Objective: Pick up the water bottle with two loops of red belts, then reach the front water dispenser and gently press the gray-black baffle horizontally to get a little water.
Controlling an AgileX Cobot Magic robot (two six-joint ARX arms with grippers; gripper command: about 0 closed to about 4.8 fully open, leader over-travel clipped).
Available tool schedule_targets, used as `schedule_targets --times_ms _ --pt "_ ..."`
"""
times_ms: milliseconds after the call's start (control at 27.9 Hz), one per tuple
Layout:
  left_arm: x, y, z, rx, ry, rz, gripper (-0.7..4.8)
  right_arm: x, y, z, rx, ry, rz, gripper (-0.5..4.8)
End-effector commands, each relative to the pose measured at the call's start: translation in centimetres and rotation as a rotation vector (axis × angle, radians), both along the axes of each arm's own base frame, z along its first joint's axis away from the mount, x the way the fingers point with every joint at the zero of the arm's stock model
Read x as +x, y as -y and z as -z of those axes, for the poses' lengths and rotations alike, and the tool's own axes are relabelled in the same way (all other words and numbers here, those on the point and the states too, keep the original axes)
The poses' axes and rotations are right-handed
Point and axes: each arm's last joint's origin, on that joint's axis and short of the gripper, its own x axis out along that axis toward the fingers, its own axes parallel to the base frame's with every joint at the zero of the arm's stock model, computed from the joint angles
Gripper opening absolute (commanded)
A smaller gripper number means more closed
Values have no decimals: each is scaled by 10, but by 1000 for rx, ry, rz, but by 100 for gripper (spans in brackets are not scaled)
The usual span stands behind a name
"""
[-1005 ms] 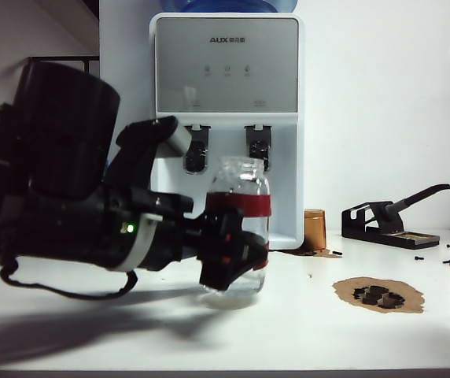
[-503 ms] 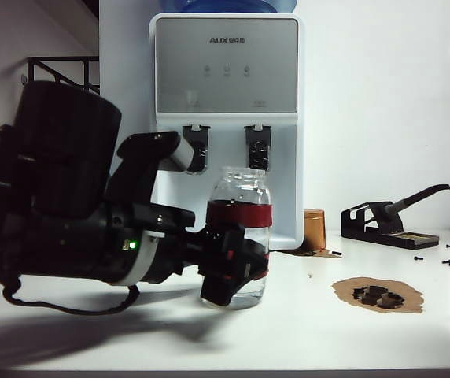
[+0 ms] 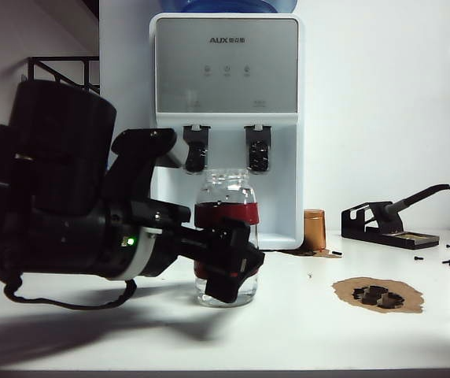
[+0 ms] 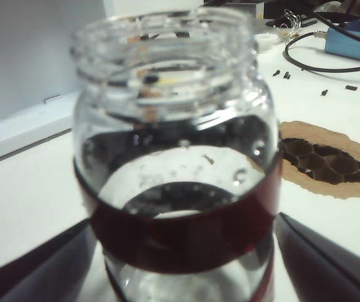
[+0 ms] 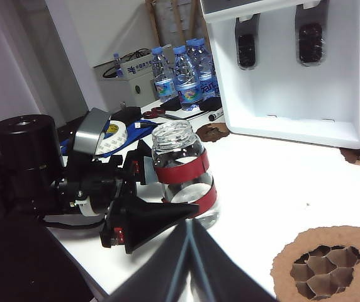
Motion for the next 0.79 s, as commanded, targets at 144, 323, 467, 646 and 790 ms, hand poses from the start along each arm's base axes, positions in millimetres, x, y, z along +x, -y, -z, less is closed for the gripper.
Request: schedule_targets --times_ms 144,323,467,646,790 --pt "-8 -4 0 -10 5 70 479 1 1 1 -1 3 32 -2" --pt "-20 -17 6 51 -5 84 479 1 1 1 -2 3 47 -2" --pt "-24 -36 12 93 -33 49 479 1 1 1 -2 2 46 -1" --pt "-9 -77 7 137 -18 -213 322 1 1 1 -2 1 46 -1" --pt "8 -103 -12 97 49 -406 4 1 1 1 8 -8 47 -1"
